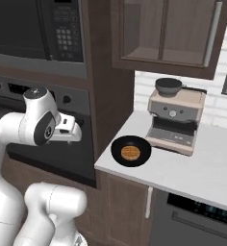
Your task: Open the microwave, place the bowl with waffle inside the microwave, then close the microwave door and turn it on.
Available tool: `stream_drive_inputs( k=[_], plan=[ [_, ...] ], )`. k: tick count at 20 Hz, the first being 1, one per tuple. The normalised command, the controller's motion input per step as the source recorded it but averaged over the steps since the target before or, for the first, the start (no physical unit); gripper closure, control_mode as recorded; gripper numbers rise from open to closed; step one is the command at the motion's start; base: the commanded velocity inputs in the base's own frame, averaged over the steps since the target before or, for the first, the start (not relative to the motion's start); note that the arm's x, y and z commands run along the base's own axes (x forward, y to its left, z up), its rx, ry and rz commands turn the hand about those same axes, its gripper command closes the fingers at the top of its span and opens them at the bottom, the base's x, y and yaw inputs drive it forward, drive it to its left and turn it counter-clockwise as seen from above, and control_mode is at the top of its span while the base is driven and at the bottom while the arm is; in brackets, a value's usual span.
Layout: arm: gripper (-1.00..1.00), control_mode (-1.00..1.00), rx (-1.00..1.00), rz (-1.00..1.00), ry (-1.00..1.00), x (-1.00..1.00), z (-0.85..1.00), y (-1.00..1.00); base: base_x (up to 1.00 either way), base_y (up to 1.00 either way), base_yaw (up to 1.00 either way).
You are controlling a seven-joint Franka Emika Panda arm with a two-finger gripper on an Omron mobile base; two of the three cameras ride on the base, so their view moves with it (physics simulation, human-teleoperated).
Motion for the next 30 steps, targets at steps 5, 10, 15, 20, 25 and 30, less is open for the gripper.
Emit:
stream_drive_inputs(
  k=[5, 10, 15, 20, 25, 30],
  plan=[
    [-1.00, -1.00, 0.00, 0.05, -0.01, 0.00, 0.00, -0.01, -0.09, -0.26, 0.23],
    [-1.00, -1.00, -0.02, 0.15, -0.12, 0.00, 0.05, 0.03, 0.00, 0.00, 0.00],
    [-1.00, -1.00, 0.00, 0.00, -0.22, 0.00, 0.48, 0.24, 0.00, 0.00, 0.00],
    [-1.00, -1.00, 0.00, -0.05, -0.30, 0.00, 0.62, 0.32, 0.00, 0.00, 0.00],
    [-1.00, -1.00, 0.00, -0.11, -0.23, 0.00, 0.55, 0.35, 0.00, 0.00, 0.00],
    [-1.00, -1.00, 0.00, -0.13, -0.22, 0.00, 0.55, 0.23, 0.00, 0.00, 0.00]
  ],
)
